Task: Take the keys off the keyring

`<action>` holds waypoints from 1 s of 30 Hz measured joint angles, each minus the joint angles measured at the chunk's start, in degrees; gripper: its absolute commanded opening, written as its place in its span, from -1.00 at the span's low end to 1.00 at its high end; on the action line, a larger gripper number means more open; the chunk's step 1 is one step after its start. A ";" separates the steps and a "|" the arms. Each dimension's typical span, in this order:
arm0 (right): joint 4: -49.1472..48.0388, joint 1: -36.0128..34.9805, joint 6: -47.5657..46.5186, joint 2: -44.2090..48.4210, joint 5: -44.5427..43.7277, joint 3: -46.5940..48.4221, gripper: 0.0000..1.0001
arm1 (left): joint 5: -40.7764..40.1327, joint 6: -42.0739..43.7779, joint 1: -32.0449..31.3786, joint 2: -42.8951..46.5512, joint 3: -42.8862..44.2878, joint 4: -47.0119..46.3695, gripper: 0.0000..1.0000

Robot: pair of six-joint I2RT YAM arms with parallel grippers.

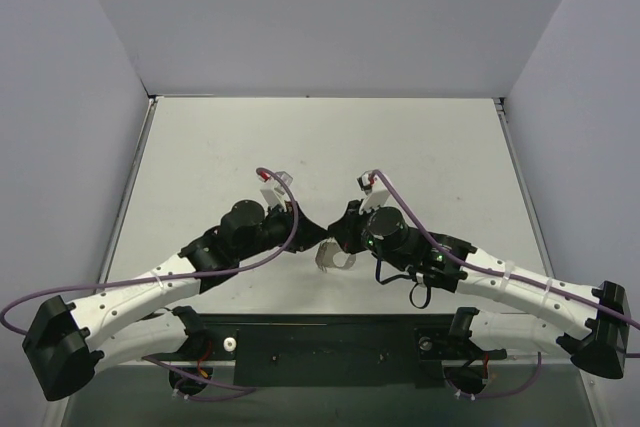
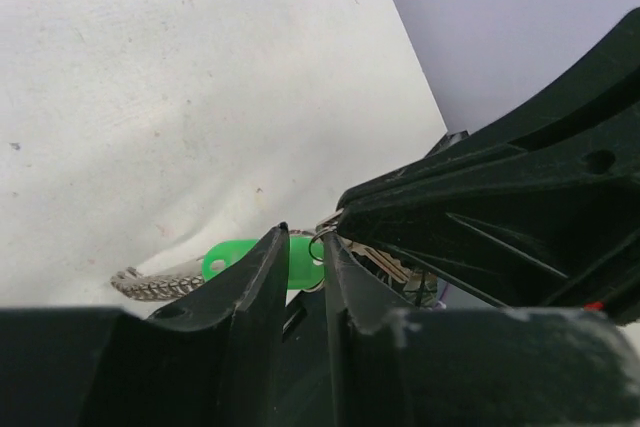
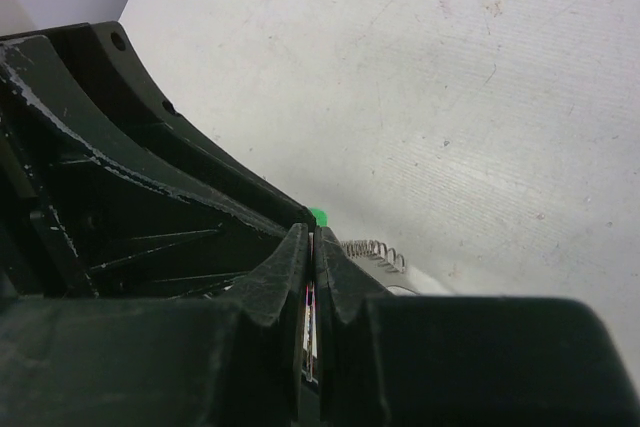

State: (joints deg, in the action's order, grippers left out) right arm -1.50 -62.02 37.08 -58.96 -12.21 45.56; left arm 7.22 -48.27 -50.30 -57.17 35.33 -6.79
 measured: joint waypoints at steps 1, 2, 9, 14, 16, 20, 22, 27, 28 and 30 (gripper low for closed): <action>0.00 -0.02 0.02 0.02 0.07 0.11 -1.00 | -0.70 1.01 -0.13 0.20 0.63 1.68 -0.17; 0.00 -0.04 0.00 0.00 0.17 0.28 -1.00 | -1.14 1.77 -0.17 0.37 1.01 2.71 -0.08; -0.04 -0.37 -0.24 0.00 2.54 0.98 -1.00 | -2.43 9.51 -0.24 2.97 3.19 9.66 0.09; 1.29 -0.13 -2.40 0.00 6.23 2.25 -1.00 | 0.85 17.53 0.02 3.54 6.08 14.25 0.13; 2.38 0.48 -3.50 0.02 8.33 3.04 -1.00 | 3.67 20.50 0.39 3.54 7.76 15.76 0.13; 4.39 2.49 -4.63 0.02 14.27 3.65 -1.00 | 8.63 25.09 2.64 3.17 11.85 16.90 0.25; 5.66 3.21 -5.05 0.02 16.90 3.65 -1.00 | 11.34 26.77 3.69 3.19 13.77 16.79 0.32; 7.30 4.33 -6.23 0.02 22.12 3.76 -1.00 | 19.69 29.99 5.29 3.91 14.71 16.02 0.38; 7.45 4.44 -6.43 0.04 23.19 3.85 -1.00 | 21.22 30.36 5.64 3.98 14.71 15.98 0.38; 7.76 5.11 -6.97 0.04 25.77 4.24 -1.00 | 25.68 30.88 6.91 4.07 14.67 15.58 0.36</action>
State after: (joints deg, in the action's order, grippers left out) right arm 6.26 -56.90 30.11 -58.92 13.56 49.80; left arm 32.91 -17.39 -43.40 -53.10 50.00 8.80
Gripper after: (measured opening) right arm 0.007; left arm 0.687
